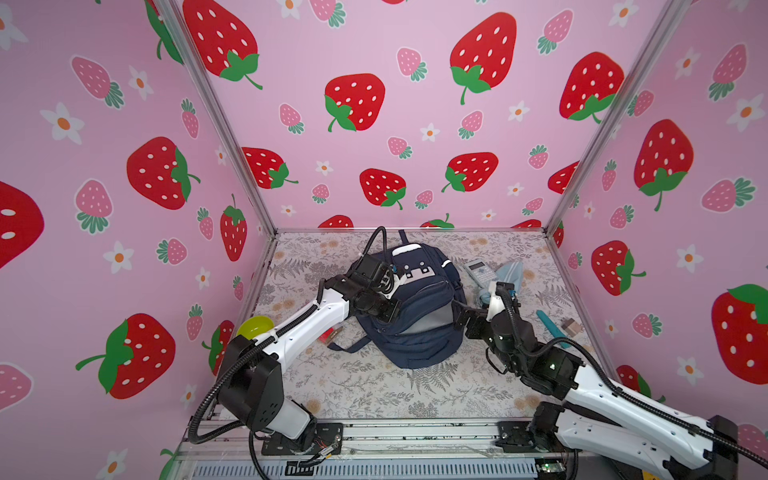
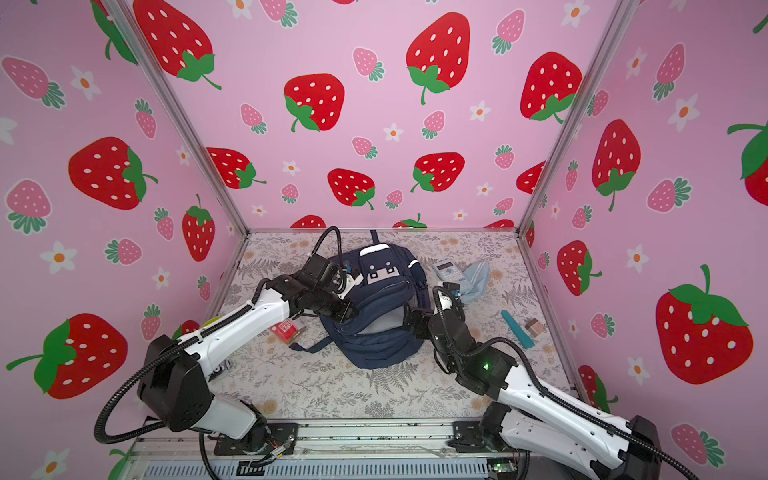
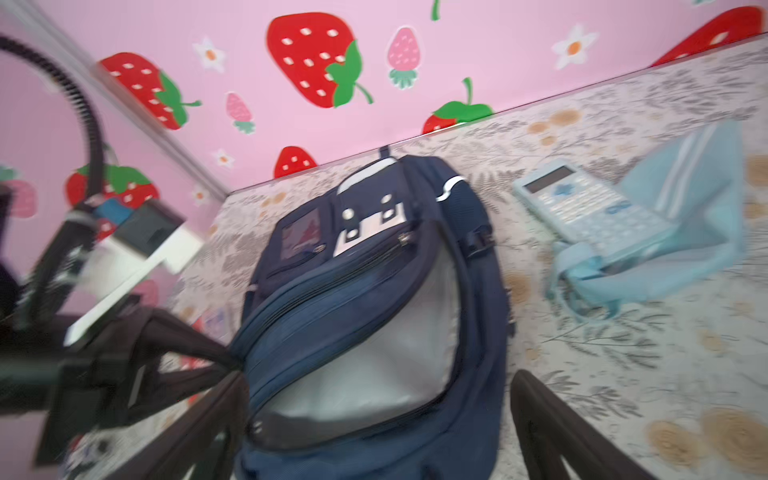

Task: Pack the student bag
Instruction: 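Release the zipper pull and lift the right gripper away from the bag, then move the right gripper over the light-blue calculator and grasp it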

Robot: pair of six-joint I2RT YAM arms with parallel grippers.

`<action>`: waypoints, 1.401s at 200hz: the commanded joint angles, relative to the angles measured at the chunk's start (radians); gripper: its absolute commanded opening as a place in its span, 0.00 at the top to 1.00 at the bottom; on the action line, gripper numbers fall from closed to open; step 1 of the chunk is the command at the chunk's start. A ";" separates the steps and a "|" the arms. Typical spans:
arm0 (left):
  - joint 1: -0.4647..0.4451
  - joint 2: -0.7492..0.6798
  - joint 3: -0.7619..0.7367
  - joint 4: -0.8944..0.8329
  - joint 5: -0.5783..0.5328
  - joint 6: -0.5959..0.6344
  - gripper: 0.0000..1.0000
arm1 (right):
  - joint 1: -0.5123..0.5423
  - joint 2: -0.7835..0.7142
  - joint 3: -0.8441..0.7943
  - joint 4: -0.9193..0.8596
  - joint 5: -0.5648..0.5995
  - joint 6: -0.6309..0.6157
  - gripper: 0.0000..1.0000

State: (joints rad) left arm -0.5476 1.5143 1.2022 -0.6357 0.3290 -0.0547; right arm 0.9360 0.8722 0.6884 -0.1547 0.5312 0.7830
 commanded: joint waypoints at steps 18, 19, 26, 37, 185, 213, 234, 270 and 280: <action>0.016 0.000 0.019 -0.115 -0.086 0.060 1.00 | -0.232 0.141 0.113 -0.134 -0.100 -0.034 0.00; 0.016 0.000 0.019 -0.115 -0.087 0.061 1.00 | -0.237 0.145 0.115 -0.136 -0.100 -0.037 0.00; 0.017 -0.003 0.020 -0.120 -0.092 0.067 1.00 | -0.271 0.173 0.135 -0.160 -0.080 -0.037 0.01; 0.017 -0.009 0.017 -0.124 -0.090 0.077 1.00 | -0.331 0.223 0.168 -0.204 -0.028 -0.023 0.00; -0.115 -0.099 0.005 -0.081 -0.181 -0.016 0.59 | -0.687 0.746 0.337 -0.194 -0.234 -0.067 0.21; -0.236 -0.085 0.054 -0.089 -0.336 0.013 0.53 | -0.687 0.716 0.317 -0.181 -0.214 -0.086 0.22; -0.282 -0.037 0.072 -0.085 -0.384 0.036 0.52 | -0.687 0.707 0.349 -0.181 -0.223 -0.149 0.21; -0.312 0.061 0.130 -0.101 -0.549 0.014 0.53 | -0.687 0.739 0.426 -0.233 -0.197 -0.211 0.21; -0.317 0.066 0.135 -0.088 -0.558 0.009 0.52 | -0.689 0.728 0.417 -0.238 -0.181 -0.198 0.21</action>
State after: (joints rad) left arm -0.8516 1.5555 1.2819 -0.7094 -0.0990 -0.0425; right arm 0.2523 1.6051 1.0824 -0.3569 0.3077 0.6140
